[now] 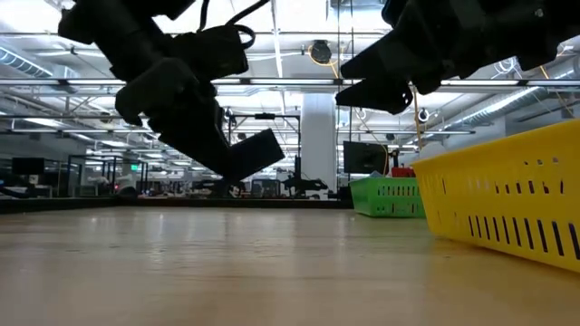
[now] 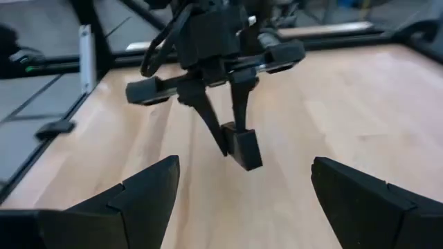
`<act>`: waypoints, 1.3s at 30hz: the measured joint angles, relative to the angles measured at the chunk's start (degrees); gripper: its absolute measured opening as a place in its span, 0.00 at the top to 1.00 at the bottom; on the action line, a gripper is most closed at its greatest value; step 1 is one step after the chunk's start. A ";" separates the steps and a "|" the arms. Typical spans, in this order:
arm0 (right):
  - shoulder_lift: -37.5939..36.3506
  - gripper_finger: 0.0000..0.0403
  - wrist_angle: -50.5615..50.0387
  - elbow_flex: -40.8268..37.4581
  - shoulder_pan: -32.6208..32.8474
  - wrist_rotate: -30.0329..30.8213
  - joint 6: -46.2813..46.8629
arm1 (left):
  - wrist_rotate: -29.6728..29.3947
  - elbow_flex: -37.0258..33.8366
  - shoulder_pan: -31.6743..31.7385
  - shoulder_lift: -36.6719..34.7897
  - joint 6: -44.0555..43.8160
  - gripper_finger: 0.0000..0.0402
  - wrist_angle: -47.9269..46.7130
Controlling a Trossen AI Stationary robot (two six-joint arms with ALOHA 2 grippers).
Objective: Pick & Place Office items
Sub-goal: Put the black digital timer into the yellow bin
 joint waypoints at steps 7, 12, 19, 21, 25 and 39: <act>3.67 0.22 2.49 -0.04 -0.37 2.77 -1.15 | 4.25 0.01 2.19 -0.03 7.68 0.85 10.99; 7.13 0.22 7.30 0.03 -0.36 1.12 -0.26 | 4.78 0.02 3.02 0.06 8.68 0.86 13.03; 10.60 0.22 14.66 0.09 -0.37 -0.35 0.32 | 6.05 0.02 3.38 0.06 8.48 0.86 14.83; 11.81 0.23 16.52 0.09 -0.57 -0.40 0.24 | 7.28 0.02 3.38 0.06 8.40 0.86 17.04; 13.08 0.26 18.98 0.09 -1.01 -0.37 0.23 | 8.82 0.05 3.32 0.06 8.07 0.86 20.24; 13.07 0.65 21.56 0.09 -1.53 -6.41 0.27 | 9.04 0.05 3.61 0.06 5.67 0.86 22.75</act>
